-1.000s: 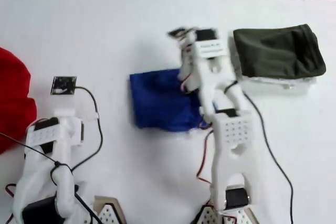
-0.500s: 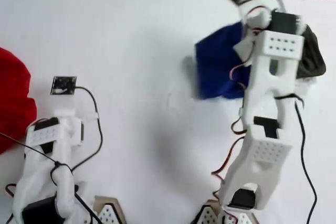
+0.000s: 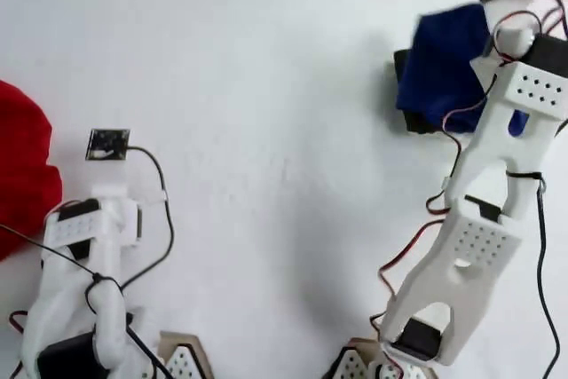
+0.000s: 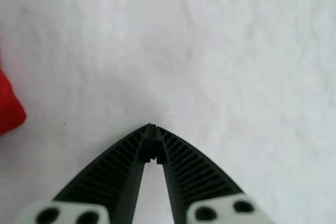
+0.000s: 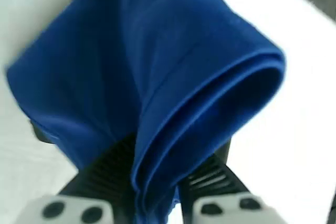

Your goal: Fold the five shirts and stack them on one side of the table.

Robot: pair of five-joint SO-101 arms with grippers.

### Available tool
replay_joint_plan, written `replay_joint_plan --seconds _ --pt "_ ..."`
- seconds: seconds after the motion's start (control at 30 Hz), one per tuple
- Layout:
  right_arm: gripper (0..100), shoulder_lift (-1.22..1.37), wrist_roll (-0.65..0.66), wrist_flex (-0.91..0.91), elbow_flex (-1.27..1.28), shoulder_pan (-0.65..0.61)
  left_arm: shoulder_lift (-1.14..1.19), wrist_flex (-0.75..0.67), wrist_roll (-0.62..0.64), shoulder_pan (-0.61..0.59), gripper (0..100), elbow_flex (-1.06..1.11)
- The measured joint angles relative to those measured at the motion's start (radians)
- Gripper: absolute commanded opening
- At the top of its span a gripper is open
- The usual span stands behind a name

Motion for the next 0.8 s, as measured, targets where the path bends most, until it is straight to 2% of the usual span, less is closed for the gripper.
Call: replay_joint_plan --seconds 0.27,0.5,0.67,0.8 --pt "2.8 0.16 0.005 -0.203 0.0 0.077 0.0 0.0 0.0 -0.002 3 0.002" --pt "23.5 0.161 0.0 -0.275 0.0 0.083 0.0 0.0 0.0 -0.002 3 0.003" --pt "22.4 0.161 -0.091 -0.311 -0.061 0.095 0.0 0.0 0.0 -0.002 3 0.003" --pt "22.5 0.161 -0.226 -0.292 -0.193 0.107 0.0 0.0 0.0 0.0 3 0.003"
